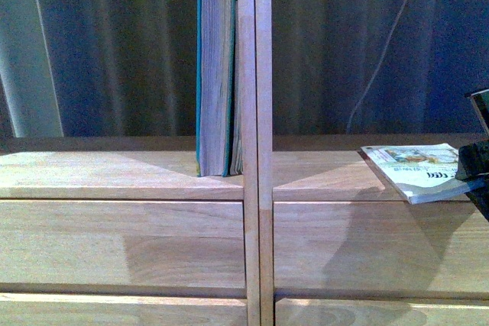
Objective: Organize books on shelf
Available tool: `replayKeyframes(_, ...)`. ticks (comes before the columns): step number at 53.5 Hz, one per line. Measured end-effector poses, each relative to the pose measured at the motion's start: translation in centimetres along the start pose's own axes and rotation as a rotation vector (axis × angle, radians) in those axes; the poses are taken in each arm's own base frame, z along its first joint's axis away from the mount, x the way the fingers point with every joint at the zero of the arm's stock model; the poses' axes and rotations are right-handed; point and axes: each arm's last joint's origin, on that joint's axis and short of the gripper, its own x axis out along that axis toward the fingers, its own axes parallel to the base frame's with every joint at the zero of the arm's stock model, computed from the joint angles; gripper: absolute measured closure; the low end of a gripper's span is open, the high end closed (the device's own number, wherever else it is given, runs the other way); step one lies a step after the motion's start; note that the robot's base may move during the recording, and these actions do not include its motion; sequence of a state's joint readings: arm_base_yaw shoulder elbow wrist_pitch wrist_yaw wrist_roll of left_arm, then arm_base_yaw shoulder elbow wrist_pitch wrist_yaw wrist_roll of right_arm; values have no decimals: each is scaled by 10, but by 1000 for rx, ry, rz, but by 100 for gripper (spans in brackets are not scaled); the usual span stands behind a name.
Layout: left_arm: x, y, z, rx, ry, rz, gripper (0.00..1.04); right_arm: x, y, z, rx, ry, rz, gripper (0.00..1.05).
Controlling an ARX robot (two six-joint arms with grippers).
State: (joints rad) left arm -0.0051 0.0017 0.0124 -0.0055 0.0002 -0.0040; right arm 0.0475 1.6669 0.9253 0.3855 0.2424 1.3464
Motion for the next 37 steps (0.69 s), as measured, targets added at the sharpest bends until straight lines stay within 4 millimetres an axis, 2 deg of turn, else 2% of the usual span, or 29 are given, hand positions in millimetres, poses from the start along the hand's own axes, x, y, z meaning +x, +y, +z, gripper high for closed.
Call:
replayKeyframes(6,0,0,0,0,0,0,7,-5,2,4,-3,-1,16,97)
replayKeyframes(16,0,0,0,0,0,0,7,-24,16,21,-34,-8,81,97)
replayKeyframes(25,0,0,0,0,0,0,7,-50,29,41,-77,-21,148,97)
replayKeyframes(37,0,0,0,0,0,0,7,-94,42,70,-126,-36,257,97)
